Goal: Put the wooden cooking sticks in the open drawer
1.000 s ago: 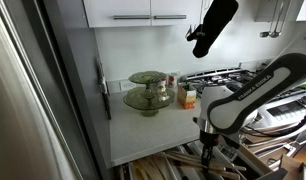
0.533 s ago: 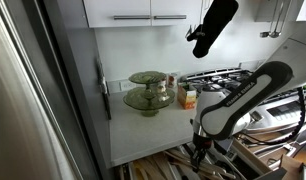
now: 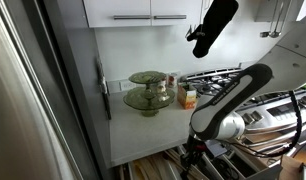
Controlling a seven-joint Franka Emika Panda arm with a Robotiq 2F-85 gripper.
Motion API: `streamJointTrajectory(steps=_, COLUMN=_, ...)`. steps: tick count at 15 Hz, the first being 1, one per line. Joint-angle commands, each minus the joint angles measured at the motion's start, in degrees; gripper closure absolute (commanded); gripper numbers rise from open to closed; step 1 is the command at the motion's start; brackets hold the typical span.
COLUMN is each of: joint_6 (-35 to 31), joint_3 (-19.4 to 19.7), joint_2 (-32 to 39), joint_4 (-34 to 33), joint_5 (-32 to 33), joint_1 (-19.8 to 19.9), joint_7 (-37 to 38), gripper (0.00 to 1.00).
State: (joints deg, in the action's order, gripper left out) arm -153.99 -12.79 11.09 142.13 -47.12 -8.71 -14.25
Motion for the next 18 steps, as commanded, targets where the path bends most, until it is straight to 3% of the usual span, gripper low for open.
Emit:
streamJointTrajectory(steps=1, joint_6=-2.56, joint_3=-1.52, joint_2=2.10, joint_4=-1.50, joint_5=-8.36, joint_1=1.02, joint_7=-0.62, gripper=0.94)
streamJointTrajectory(steps=2, joint_6=-3.18, joint_3=-1.48, joint_2=2.22, joint_4=-1.57, joint_5=-9.72, joint_1=0.90, joint_7=-0.66, gripper=0.94)
streamJointTrajectory(steps=3, joint_6=-4.71, joint_3=-1.30, joint_2=2.06, joint_4=-1.24, joint_5=-10.62, joint_1=0.57, joint_7=-0.33, gripper=0.49)
streamJointTrajectory(steps=5, joint_6=-7.33, joint_3=-1.16, joint_2=1.35, joint_4=-0.63, joint_5=-12.22, joint_1=0.20, joint_7=-0.75, gripper=0.42)
streamJointTrajectory(steps=10, joint_6=-10.60, joint_3=-0.87, joint_2=-1.64, joint_4=1.87, joint_5=-10.78, joint_1=0.05, joint_7=-0.98, gripper=0.04)
streamJointTrajectory(steps=14, joint_6=-7.11, joint_3=-0.26, joint_2=-4.97, joint_4=5.46, joint_5=-6.49, joint_1=-0.10, joint_7=-0.08, gripper=0.00)
streamJointTrajectory(steps=18, joint_6=-0.40, joint_3=0.48, joint_2=-10.27, joint_4=10.39, joint_5=2.13, joint_1=-0.03, joint_7=1.46, gripper=0.00)
